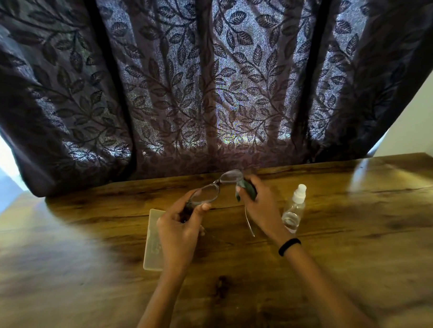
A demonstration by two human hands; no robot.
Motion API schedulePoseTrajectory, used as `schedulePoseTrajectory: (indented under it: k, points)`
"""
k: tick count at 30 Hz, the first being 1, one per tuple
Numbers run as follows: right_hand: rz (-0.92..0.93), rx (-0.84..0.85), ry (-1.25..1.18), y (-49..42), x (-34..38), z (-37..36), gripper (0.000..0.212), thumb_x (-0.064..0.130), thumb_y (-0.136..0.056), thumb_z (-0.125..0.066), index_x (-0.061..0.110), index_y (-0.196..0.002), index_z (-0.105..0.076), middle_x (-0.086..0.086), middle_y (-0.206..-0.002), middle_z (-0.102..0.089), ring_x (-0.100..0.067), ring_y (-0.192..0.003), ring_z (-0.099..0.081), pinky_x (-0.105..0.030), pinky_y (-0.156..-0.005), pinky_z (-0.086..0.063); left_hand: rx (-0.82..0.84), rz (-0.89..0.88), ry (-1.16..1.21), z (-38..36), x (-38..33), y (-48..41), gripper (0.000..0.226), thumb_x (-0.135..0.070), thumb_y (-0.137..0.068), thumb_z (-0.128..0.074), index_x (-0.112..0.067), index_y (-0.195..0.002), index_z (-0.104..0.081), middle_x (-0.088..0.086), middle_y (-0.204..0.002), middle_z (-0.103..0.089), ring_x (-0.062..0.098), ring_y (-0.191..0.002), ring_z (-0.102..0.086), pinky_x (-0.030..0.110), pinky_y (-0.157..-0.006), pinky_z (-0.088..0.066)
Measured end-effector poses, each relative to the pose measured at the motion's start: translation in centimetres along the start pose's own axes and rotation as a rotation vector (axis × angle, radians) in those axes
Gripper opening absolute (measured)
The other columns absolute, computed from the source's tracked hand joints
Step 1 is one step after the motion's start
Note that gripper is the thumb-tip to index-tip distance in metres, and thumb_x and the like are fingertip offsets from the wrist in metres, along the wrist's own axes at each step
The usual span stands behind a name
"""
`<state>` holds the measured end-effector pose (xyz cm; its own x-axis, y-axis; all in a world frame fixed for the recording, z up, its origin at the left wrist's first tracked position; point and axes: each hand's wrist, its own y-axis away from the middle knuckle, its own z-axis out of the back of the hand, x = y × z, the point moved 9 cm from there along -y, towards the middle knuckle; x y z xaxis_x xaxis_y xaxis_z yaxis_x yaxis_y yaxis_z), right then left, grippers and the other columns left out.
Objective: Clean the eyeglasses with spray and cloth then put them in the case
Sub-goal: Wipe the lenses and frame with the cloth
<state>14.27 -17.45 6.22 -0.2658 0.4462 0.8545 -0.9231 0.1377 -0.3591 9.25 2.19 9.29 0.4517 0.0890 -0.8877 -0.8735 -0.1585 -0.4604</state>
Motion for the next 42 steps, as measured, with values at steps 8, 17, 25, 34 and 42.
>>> schedulePoseTrajectory:
  k: [8, 17, 25, 34, 42]
  points:
    - [-0.194, 0.07, -0.092, 2.4, -3.1, -1.3, 0.01, 0.023, -0.09, -0.055, 0.015, -0.087, -0.06, -0.009, -0.071, -0.056, -0.017, -0.06, -0.051, -0.027, -0.054, -0.041, -0.069, -0.015, 0.063, 0.6, -0.4, -0.4, 0.027, -0.03, -0.073, -0.066, -0.029, -0.1, -0.065, -0.011, -0.069, -0.071, 0.007, -0.037, -0.051, 0.018, -0.037, -0.043]
    - [-0.31, 0.006, -0.077, 4.2, -4.8, -1.4, 0.003, 0.024, -0.085, -0.062, 0.022, -0.083, -0.061, -0.004, -0.087, -0.06, -0.023, -0.079, -0.059, -0.036, -0.066, -0.05, -0.087, -0.032, 0.035, 0.7, -0.3, 0.0, 0.033, -0.033, -0.074, -0.064, -0.024, -0.106, -0.063, -0.008, -0.069, -0.07, 0.008, -0.039, -0.054, 0.015, -0.04, -0.044]
    - [-0.374, -0.039, -0.071, 3.8, -5.0, -0.6, 0.009, 0.022, -0.084, -0.064, 0.013, -0.086, -0.065, -0.004, -0.081, -0.064, -0.018, -0.074, -0.059, -0.032, -0.065, -0.049, -0.018, -0.014, 0.047, 0.2, -0.6, -0.3, 0.031, -0.032, -0.071, -0.065, -0.03, -0.102, -0.064, -0.011, -0.072, -0.072, 0.013, -0.035, -0.051, 0.029, -0.035, -0.044]
    - [-0.066, -0.094, 0.068, -1.4, -0.2, 1.2, 0.007, 0.019, -0.082, -0.066, 0.012, -0.081, -0.067, -0.005, -0.084, -0.062, -0.015, -0.077, -0.055, -0.023, -0.065, -0.041, 0.081, 0.057, -0.038, -0.4, -0.2, 0.0, 0.038, -0.04, -0.066, -0.063, -0.029, -0.102, -0.062, -0.013, -0.061, -0.068, 0.011, -0.036, -0.054, 0.018, -0.038, -0.045]
    - [0.093, -0.158, -0.025, -2.6, 3.4, 2.1, 0.021, 0.021, -0.082, -0.067, 0.017, -0.103, -0.066, -0.001, -0.097, -0.058, -0.003, -0.085, -0.055, -0.006, -0.077, -0.045, 0.075, 0.051, -0.06, -0.3, 0.0, 0.1, 0.037, -0.036, -0.069, -0.062, -0.019, -0.102, -0.064, -0.016, -0.06, -0.068, 0.008, -0.036, -0.054, 0.015, -0.038, -0.044]
